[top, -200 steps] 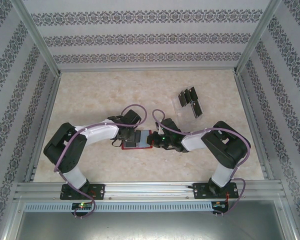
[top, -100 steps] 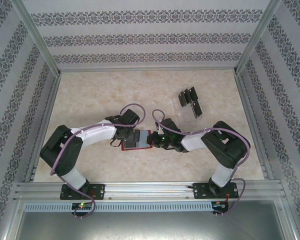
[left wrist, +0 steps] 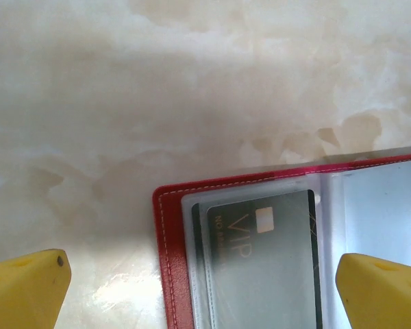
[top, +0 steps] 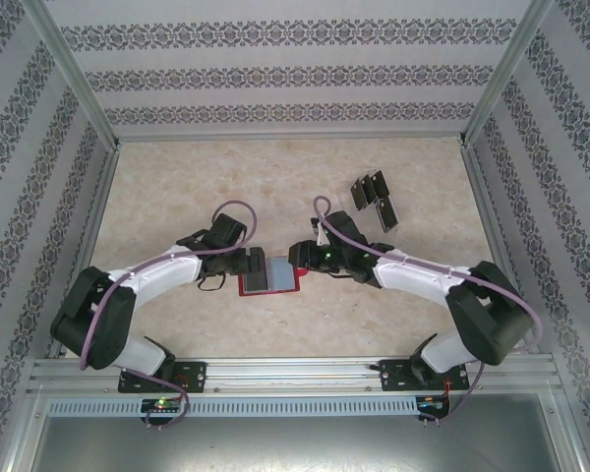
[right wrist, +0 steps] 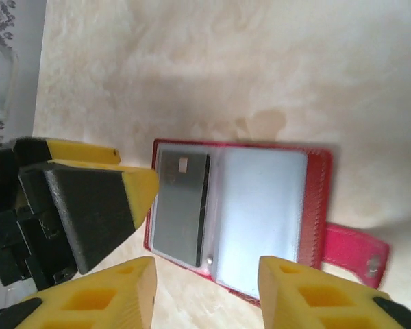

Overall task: Put the credit cards into the card holder
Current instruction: Insert the credit card into the card slot, then close the card holder at the center of the table.

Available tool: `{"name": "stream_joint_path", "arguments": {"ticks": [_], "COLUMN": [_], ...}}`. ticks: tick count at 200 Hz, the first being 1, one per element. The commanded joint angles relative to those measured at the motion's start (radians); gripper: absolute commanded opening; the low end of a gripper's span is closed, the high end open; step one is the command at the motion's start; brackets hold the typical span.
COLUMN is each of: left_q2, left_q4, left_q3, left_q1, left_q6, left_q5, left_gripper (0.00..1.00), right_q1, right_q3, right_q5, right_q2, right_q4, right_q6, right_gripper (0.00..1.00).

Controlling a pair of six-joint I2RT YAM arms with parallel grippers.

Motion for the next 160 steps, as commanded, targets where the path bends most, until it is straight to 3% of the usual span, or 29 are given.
{"name": "stream_joint_path", "arguments": {"ticks": [1,48,96,110,143,160], "left_q2": [-0.048,-0.069,-0.065,-0.063,-0.062,-0.051], "left_q4": [0.135,0.239,0.258,0.255,0.254,0.265], "left_q3": [-0.047,-0.096,-0.113,-0.117,-0.129,-0.136], "left_q1": [0.038,0.065,0.067,0.068,0.072,0.073], "left_q6": [-0.042,-0.050,-0.047,-0.045,-0.038,-0.034], "left_q5": [0.098,0.191,0.202,0.201,0.189,0.187], "left_gripper": [1.00,1.00,1.00,1.00,1.00,1.00], "right_q1": [-0.007,0.003,0.006,0.005,0.002,-0.001], "right_q3": [0.039,0.083,0.079,0.079,0.078,0.072], "right_q5": [0.137,0.185,0.193,0.195,0.186,0.183], "right_q2": [-0.017,0.054,0.106,0.112,0.125,0.130], "right_q4": [-0.240,-0.291,-0.258,-0.251,-0.241,-0.237], "right_q6": [-0.104,-0.137,-0.136,-0.135,-0.136,-0.139], "right_gripper": [0.49,0.51,0.41,0.36,0.08,0.01]}}
